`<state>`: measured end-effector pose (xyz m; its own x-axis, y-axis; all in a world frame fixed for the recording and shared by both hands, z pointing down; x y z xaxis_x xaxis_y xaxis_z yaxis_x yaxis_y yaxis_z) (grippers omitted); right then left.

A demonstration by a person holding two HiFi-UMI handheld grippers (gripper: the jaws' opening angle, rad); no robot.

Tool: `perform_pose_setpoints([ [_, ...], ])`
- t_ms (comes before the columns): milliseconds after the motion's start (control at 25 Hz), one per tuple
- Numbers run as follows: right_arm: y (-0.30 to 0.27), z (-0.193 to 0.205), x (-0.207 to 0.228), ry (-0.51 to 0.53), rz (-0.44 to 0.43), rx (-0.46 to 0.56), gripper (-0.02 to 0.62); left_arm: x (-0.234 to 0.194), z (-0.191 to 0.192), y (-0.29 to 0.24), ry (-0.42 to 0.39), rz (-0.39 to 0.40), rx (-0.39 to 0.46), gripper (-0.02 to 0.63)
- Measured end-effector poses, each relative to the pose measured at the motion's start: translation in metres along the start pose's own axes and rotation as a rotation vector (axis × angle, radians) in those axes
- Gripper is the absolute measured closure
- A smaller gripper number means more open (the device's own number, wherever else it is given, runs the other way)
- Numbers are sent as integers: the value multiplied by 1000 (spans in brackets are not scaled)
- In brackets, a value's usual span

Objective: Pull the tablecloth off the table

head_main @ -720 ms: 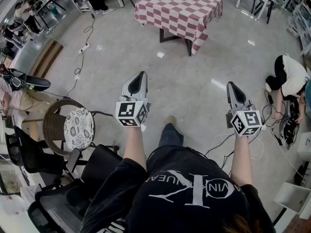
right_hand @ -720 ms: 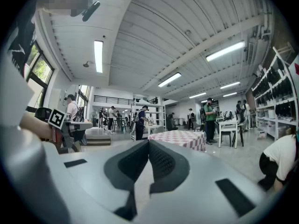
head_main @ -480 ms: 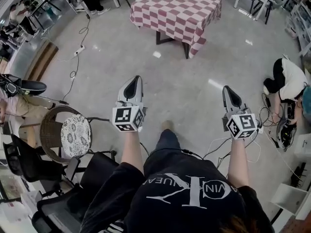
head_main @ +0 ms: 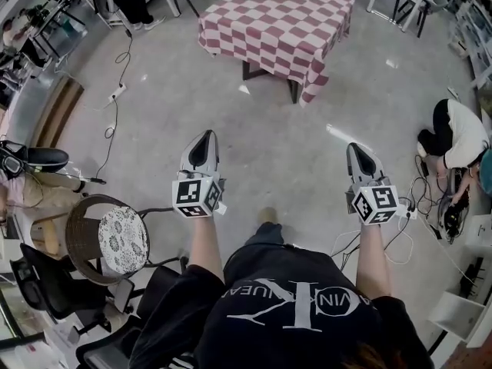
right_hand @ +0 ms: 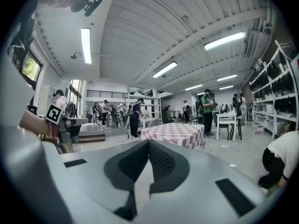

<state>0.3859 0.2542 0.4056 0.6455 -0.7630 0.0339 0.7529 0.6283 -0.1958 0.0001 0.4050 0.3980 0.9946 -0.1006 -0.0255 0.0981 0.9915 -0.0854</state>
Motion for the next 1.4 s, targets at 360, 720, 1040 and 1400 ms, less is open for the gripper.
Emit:
perform_pose_setpoints([
  [360,-86,-11,9,-63,73,23,581,-72,0,-83,29,35,-2,594],
  [720,-136,-11,13,-95,98,18,581,-109,8,-128,44,50,-15,594],
  [1040,-202,-23,41,-57,86,30,581,-135,16,-182,58,36,-25,594],
  [1400,-301,-44,82,-53,51,5,581,-169,-6,-276,55,27,-21,594],
])
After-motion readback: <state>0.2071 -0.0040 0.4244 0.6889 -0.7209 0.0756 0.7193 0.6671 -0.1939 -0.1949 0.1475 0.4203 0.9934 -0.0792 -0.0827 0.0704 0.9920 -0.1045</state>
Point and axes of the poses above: the fingertips, and each gripper's own axes: y backward along the fingers, x to its right, z out of its underside, the point moved 9 cm from there along y, backward along the fingers, and after that the axes turned 3 degrees about -x, right-handed, at the moved point
